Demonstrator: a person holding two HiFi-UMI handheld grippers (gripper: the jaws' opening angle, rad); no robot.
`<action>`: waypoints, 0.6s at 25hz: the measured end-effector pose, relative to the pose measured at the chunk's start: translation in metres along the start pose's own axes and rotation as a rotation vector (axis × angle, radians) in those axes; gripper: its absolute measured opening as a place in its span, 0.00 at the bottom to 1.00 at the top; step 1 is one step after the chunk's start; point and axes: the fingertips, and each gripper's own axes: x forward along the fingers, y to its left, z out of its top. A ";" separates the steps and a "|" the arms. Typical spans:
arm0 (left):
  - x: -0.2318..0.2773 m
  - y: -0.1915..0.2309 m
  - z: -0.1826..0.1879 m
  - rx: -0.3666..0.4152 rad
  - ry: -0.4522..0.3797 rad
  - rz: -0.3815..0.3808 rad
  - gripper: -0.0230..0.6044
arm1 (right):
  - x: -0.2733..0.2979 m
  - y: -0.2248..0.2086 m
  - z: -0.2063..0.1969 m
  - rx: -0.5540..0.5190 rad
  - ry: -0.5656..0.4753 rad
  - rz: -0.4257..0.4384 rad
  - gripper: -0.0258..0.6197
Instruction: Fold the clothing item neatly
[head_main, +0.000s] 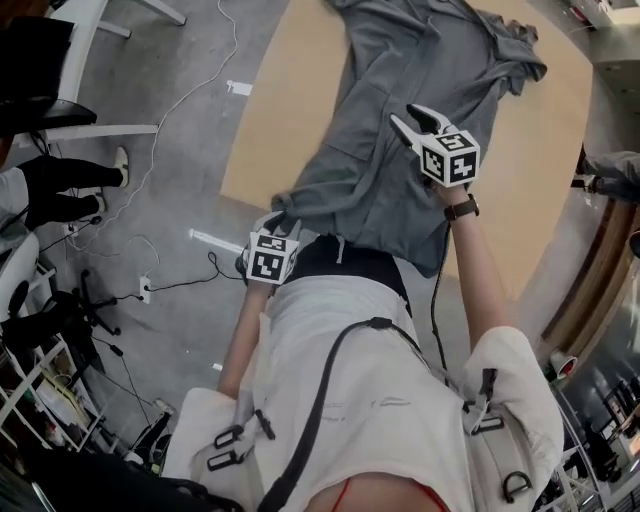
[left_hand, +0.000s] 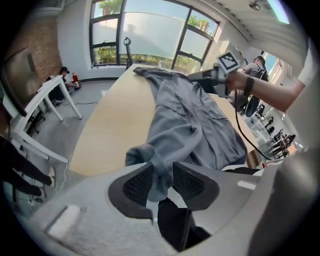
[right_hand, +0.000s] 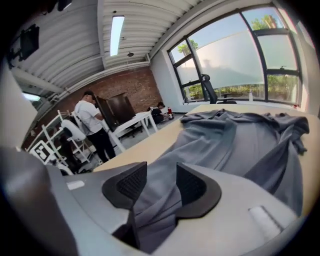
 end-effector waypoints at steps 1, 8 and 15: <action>-0.002 0.008 -0.011 -0.026 0.000 0.008 0.26 | -0.004 0.030 -0.016 -0.002 0.012 0.038 0.32; -0.009 0.056 -0.015 -0.096 -0.130 0.035 0.26 | -0.009 0.246 -0.108 -0.037 0.113 0.329 0.28; 0.030 0.065 -0.002 0.103 -0.120 -0.109 0.25 | 0.049 0.298 -0.176 -0.225 0.229 0.175 0.32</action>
